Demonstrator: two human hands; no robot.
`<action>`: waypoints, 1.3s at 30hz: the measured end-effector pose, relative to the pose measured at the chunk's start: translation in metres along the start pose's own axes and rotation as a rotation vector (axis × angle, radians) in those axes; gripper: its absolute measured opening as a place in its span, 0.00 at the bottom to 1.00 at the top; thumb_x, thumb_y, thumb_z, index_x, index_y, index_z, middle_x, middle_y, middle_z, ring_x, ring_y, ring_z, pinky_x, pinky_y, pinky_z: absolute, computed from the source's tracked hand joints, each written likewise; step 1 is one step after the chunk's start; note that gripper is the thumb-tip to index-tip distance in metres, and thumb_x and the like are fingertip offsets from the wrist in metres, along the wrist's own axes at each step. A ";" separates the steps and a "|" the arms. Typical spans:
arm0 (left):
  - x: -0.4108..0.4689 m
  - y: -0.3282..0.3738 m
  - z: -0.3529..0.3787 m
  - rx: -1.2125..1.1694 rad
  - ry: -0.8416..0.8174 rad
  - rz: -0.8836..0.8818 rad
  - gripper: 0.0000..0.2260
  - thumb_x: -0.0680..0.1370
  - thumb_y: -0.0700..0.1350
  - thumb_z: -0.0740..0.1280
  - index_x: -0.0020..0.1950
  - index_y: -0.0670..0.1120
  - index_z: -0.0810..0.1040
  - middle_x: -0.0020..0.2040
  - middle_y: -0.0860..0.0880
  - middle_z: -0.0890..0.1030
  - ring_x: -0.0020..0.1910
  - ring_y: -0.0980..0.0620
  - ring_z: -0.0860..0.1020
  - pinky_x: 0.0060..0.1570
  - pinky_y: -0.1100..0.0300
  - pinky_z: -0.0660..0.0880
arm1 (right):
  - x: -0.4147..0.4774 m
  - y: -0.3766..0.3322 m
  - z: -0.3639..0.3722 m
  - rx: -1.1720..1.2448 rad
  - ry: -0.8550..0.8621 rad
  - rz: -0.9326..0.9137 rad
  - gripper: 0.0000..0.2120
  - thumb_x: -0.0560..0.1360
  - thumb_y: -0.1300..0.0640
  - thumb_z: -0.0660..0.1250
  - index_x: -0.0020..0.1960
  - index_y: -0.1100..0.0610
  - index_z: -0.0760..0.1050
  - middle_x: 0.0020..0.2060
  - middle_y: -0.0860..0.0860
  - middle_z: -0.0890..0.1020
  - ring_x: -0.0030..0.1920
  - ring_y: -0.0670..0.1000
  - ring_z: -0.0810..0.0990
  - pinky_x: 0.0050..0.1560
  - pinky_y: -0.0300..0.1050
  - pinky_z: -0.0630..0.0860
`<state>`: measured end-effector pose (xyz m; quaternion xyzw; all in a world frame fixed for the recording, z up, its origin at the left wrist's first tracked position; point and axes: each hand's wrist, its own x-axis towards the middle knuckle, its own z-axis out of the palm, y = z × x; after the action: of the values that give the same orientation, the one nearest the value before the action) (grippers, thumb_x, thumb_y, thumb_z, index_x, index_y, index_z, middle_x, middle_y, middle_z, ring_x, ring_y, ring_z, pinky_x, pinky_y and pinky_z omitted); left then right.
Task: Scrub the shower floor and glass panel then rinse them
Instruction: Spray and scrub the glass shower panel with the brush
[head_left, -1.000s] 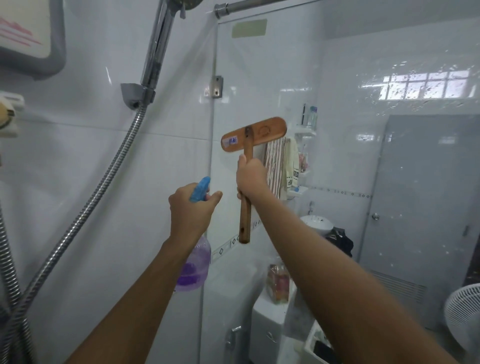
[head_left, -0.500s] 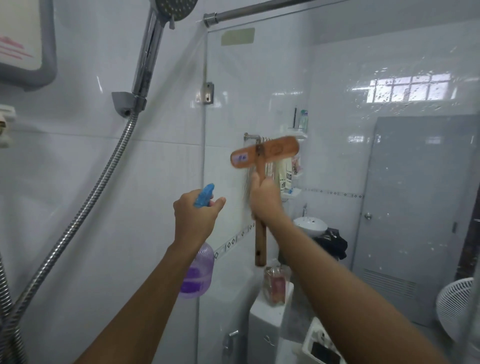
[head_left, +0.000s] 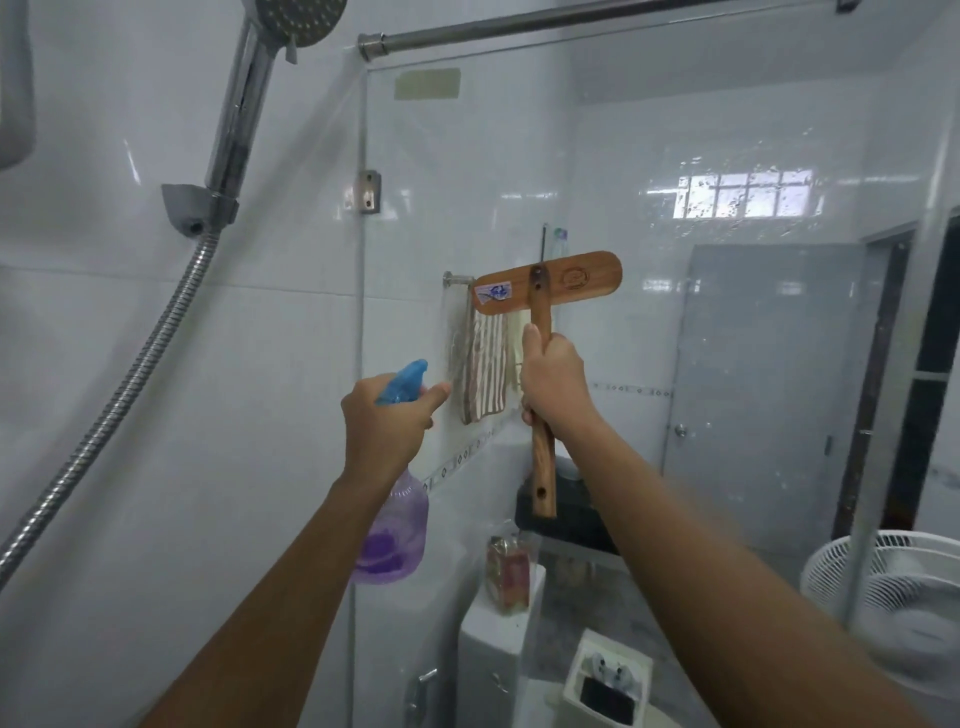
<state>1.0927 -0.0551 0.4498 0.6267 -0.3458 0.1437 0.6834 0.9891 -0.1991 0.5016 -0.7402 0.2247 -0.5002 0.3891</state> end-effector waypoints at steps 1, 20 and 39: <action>0.000 0.001 0.001 -0.006 0.001 -0.003 0.17 0.72 0.53 0.78 0.39 0.39 0.80 0.34 0.40 0.80 0.31 0.43 0.81 0.37 0.45 0.83 | 0.000 -0.001 0.001 -0.004 -0.005 -0.001 0.19 0.85 0.43 0.53 0.46 0.55 0.70 0.36 0.53 0.75 0.32 0.53 0.77 0.35 0.59 0.83; -0.053 -0.060 0.004 0.130 0.031 -0.022 0.11 0.77 0.46 0.74 0.40 0.40 0.81 0.33 0.43 0.81 0.33 0.41 0.82 0.35 0.44 0.81 | -0.111 0.120 0.052 -0.081 -0.159 0.147 0.16 0.85 0.42 0.54 0.53 0.53 0.73 0.44 0.52 0.82 0.44 0.50 0.83 0.48 0.51 0.84; -0.130 -0.058 0.081 -0.022 -0.136 -0.040 0.07 0.76 0.43 0.75 0.43 0.40 0.82 0.34 0.45 0.80 0.30 0.52 0.78 0.30 0.70 0.75 | -0.131 0.148 -0.069 -0.113 0.085 0.111 0.17 0.85 0.45 0.55 0.48 0.55 0.76 0.36 0.47 0.79 0.35 0.45 0.79 0.32 0.30 0.72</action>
<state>1.0115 -0.1119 0.3189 0.6342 -0.3806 0.0834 0.6678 0.8825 -0.2168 0.3226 -0.7254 0.3095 -0.4954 0.3641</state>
